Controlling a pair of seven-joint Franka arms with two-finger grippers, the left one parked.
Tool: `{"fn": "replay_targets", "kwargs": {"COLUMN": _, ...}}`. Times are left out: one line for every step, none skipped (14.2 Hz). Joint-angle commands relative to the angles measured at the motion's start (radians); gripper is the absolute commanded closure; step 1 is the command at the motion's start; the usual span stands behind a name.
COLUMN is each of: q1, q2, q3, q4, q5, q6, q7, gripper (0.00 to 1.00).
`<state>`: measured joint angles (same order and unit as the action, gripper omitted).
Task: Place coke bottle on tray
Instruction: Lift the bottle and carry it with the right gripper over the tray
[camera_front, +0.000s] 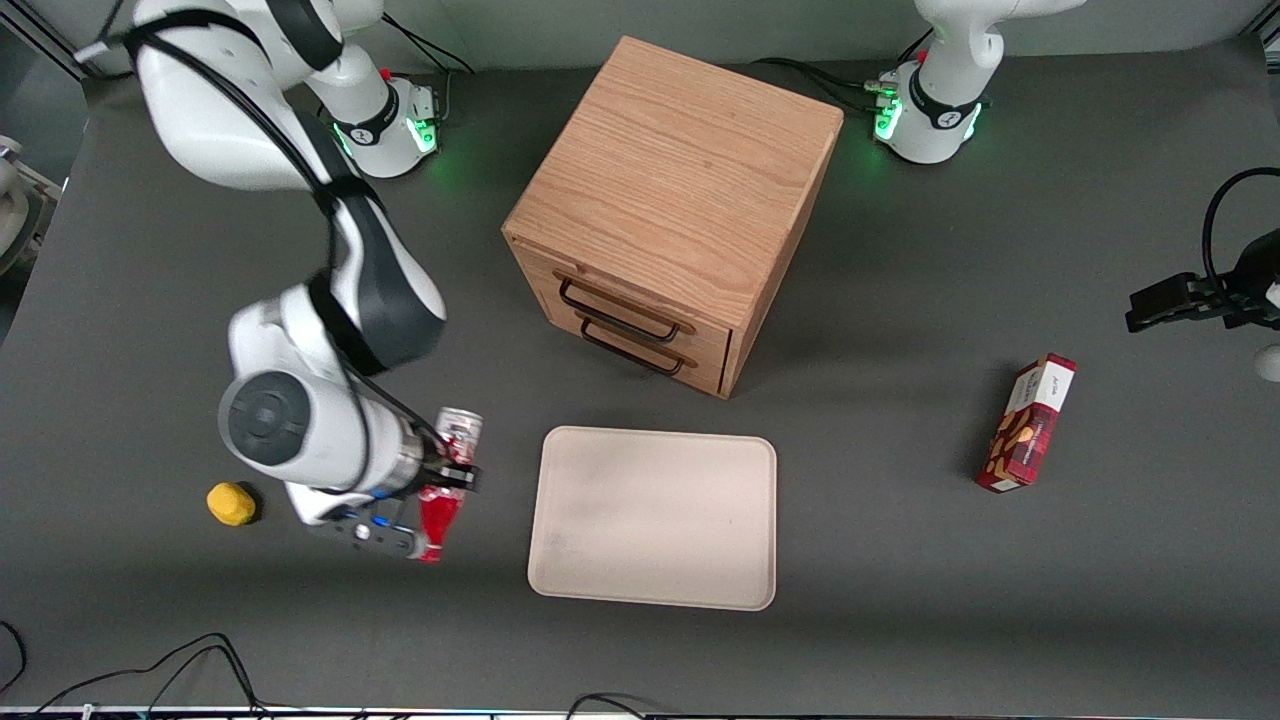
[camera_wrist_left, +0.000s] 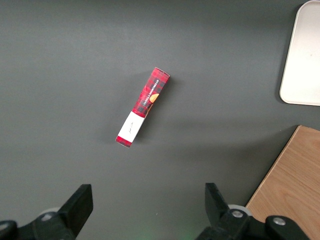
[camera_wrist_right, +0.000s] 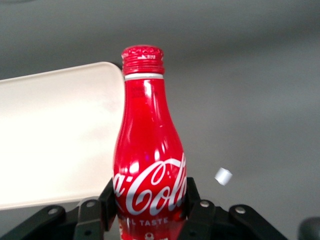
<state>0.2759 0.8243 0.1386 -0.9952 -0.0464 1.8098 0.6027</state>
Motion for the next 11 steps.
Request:
{"fn": "replay_targets", "kwargs": {"q1": 0.048, "q2": 0.131, "q3": -0.013, "q4": 0.086, "q5": 0.008, "q6": 0.116, "q7": -0.043, "gripper": 1.00}}
{"fn": "replay_targets", "kwargs": {"q1": 0.069, "q2": 0.156, "q3": -0.022, "q4": 0.084, "q5": 0.005, "q6": 0.167, "q7": -0.034, "gripper": 1.00}}
{"fn": "replay_targets", "kwargs": {"q1": 0.103, "q2": 0.174, "q3": -0.060, "q4": 0.082, "q5": 0.007, "q6": 0.201, "q7": -0.029, "gripper": 1.00}}
{"fn": "replay_targets", "kwargs": {"q1": 0.139, "q2": 0.186, "q3": -0.095, "q4": 0.079, "q5": 0.007, "q6": 0.207, "q7": -0.014, "gripper": 1.00}}
{"fn": "replay_targets", "kwargs": {"q1": 0.147, "q2": 0.194, "q3": -0.108, "q4": 0.073, "q5": 0.007, "q6": 0.207, "q7": -0.014, "gripper": 1.00}}
{"fn": "replay_targets", "kwargs": {"q1": 0.149, "q2": 0.208, "q3": -0.109, "q4": 0.072, "q5": 0.007, "q6": 0.209, "q7": -0.012, "gripper": 1.00}}
{"fn": "replay_targets", "kwargs": {"q1": 0.149, "q2": 0.214, "q3": -0.109, "q4": 0.072, "q5": 0.007, "q6": 0.215, "q7": -0.012, "gripper": 1.00}}
{"fn": "replay_targets", "kwargs": {"q1": 0.149, "q2": 0.225, "q3": -0.111, "q4": 0.073, "q5": 0.005, "q6": 0.226, "q7": -0.014, "gripper": 1.00}}
{"fn": "replay_targets", "kwargs": {"q1": 0.150, "q2": 0.236, "q3": -0.111, "q4": 0.073, "q5": 0.004, "q6": 0.239, "q7": -0.014, "gripper": 1.00}}
{"fn": "replay_targets", "kwargs": {"q1": 0.152, "q2": 0.245, "q3": -0.111, "q4": 0.073, "q5": 0.003, "q6": 0.250, "q7": -0.012, "gripper": 1.00}}
{"fn": "replay_targets", "kwargs": {"q1": 0.155, "q2": 0.249, "q3": -0.111, "q4": 0.072, "q5": 0.003, "q6": 0.255, "q7": -0.012, "gripper": 1.00}}
